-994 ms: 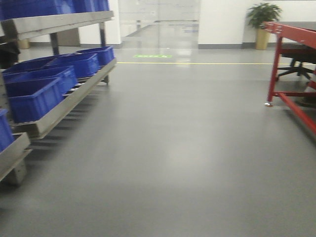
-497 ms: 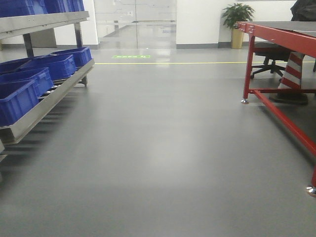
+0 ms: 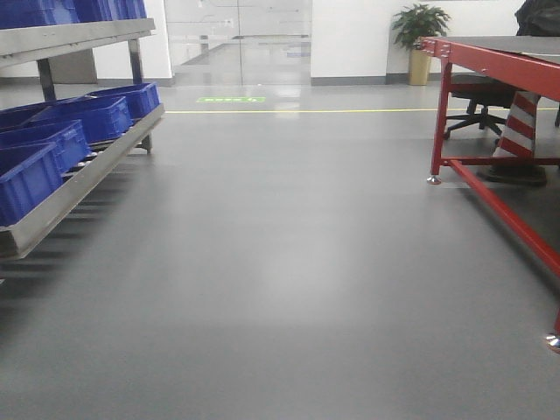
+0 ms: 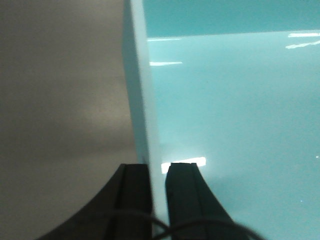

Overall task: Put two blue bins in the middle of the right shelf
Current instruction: 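Turn the base away from the shelf while holding the teal bin, then drive the base to the other shelf carrying the teal bin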

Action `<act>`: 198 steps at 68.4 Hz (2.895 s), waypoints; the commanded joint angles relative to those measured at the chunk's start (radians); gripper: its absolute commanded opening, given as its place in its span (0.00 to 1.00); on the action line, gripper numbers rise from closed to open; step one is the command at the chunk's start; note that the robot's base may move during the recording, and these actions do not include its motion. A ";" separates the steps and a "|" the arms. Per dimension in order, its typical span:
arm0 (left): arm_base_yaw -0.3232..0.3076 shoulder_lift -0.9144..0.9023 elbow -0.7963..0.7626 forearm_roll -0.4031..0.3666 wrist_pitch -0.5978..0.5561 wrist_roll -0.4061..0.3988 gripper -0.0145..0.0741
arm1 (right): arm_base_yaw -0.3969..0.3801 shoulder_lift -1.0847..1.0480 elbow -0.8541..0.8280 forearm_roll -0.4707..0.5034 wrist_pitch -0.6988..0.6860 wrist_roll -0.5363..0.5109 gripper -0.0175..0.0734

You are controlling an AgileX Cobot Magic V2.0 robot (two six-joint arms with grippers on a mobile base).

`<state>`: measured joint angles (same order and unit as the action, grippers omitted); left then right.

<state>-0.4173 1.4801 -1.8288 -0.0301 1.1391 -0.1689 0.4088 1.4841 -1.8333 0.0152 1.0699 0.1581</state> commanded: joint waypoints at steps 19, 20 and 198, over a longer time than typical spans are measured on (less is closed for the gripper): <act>0.001 -0.017 -0.015 -0.029 -0.036 0.011 0.04 | -0.007 -0.011 -0.010 -0.015 -0.031 -0.018 0.02; 0.001 -0.017 -0.015 -0.029 -0.036 0.011 0.04 | -0.007 -0.011 -0.010 -0.015 -0.031 -0.018 0.02; 0.001 -0.016 -0.015 -0.029 -0.580 0.011 0.04 | -0.007 -0.011 -0.010 -0.015 -0.031 -0.018 0.02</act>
<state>-0.4173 1.4820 -1.8270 0.0000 0.6861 -0.1321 0.4036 1.4795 -1.8409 0.0106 1.0263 0.1688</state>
